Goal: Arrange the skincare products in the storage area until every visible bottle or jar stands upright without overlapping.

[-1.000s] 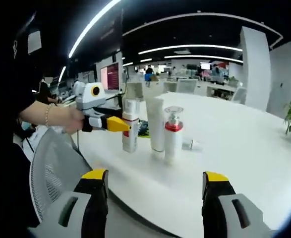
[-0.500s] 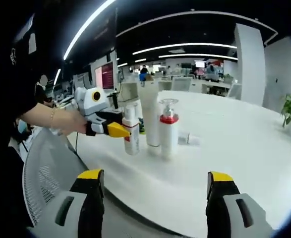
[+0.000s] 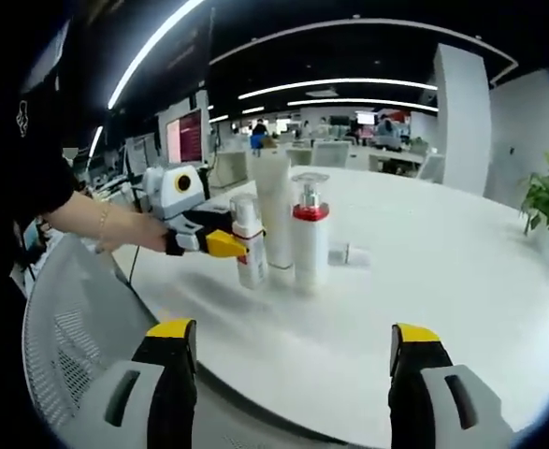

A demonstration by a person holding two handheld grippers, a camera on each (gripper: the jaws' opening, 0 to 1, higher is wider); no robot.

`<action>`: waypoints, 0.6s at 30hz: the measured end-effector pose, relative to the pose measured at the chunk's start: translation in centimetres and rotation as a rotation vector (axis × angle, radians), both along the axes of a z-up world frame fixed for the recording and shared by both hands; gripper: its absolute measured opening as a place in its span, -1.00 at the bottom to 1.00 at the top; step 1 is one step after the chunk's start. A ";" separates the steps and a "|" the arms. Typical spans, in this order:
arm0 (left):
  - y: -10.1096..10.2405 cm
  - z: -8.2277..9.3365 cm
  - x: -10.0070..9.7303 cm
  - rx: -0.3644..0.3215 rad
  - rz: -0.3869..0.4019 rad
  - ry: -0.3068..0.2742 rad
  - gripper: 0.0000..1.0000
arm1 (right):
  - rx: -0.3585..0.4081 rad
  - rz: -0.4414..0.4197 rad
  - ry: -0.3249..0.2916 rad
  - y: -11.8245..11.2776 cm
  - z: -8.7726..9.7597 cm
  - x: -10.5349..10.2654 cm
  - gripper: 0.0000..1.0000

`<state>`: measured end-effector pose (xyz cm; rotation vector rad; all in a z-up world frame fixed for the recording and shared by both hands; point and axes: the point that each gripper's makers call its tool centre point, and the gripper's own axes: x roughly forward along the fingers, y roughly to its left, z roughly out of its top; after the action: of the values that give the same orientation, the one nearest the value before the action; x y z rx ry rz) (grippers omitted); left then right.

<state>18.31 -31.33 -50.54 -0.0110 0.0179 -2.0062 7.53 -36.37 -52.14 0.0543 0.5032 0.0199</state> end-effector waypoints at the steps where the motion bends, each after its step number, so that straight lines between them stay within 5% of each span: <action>1: 0.0 0.1 0.0 -0.008 -0.002 0.005 -0.72 | -0.005 -0.004 -0.004 0.0 0.2 0.1 0.75; 18: -0.5 -2.2 0.1 -0.018 -0.020 0.003 -0.72 | -0.016 -0.020 0.008 0.1 0.0 0.1 0.74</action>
<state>18.45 -31.87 -52.73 -0.0252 0.0013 -2.0265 7.67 -36.24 -52.15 0.0438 0.5110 -0.0041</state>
